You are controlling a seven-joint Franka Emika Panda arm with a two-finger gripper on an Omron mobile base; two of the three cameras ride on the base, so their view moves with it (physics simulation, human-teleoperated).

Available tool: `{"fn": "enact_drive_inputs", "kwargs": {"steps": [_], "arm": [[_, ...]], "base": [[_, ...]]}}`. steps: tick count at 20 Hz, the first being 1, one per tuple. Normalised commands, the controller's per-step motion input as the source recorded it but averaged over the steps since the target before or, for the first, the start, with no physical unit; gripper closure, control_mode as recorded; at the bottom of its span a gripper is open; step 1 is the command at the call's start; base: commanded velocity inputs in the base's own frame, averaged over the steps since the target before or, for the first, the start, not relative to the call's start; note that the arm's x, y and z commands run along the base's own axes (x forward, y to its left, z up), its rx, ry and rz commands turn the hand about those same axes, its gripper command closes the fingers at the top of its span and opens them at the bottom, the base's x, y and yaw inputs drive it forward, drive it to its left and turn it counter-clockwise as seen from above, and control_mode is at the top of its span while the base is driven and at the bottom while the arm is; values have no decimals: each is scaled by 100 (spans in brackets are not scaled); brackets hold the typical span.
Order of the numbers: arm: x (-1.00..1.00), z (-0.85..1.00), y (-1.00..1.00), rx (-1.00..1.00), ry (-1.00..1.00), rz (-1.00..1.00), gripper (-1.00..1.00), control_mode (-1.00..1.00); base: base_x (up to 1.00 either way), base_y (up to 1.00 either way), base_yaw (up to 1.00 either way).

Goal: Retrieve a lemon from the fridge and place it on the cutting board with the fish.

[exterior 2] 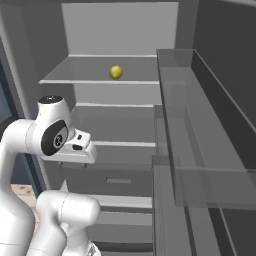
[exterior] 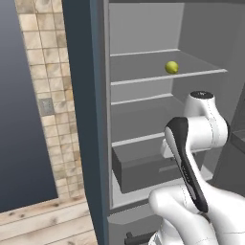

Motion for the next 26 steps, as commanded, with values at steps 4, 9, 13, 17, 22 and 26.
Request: {"fn": "enact_drive_inputs", "kwargs": {"steps": [4,9,13,17,22,26], "arm": [[0,0,0,0,0,0,-100,100],[-4,31,-4,0,-23,0,-100,-100],[-5,82,-6,-1,-52,0,-100,-100],[-4,96,-4,-4,-41,0,-100,-100],[-10,95,-7,-8,-20,-3,-100,-100],[0,86,-15,-2,-4,-4,-100,-100]], "base": [[0,0,0],[0,0,0],[0,0,0],[0,0,0],[0,0,0],[0,0,0]]}}
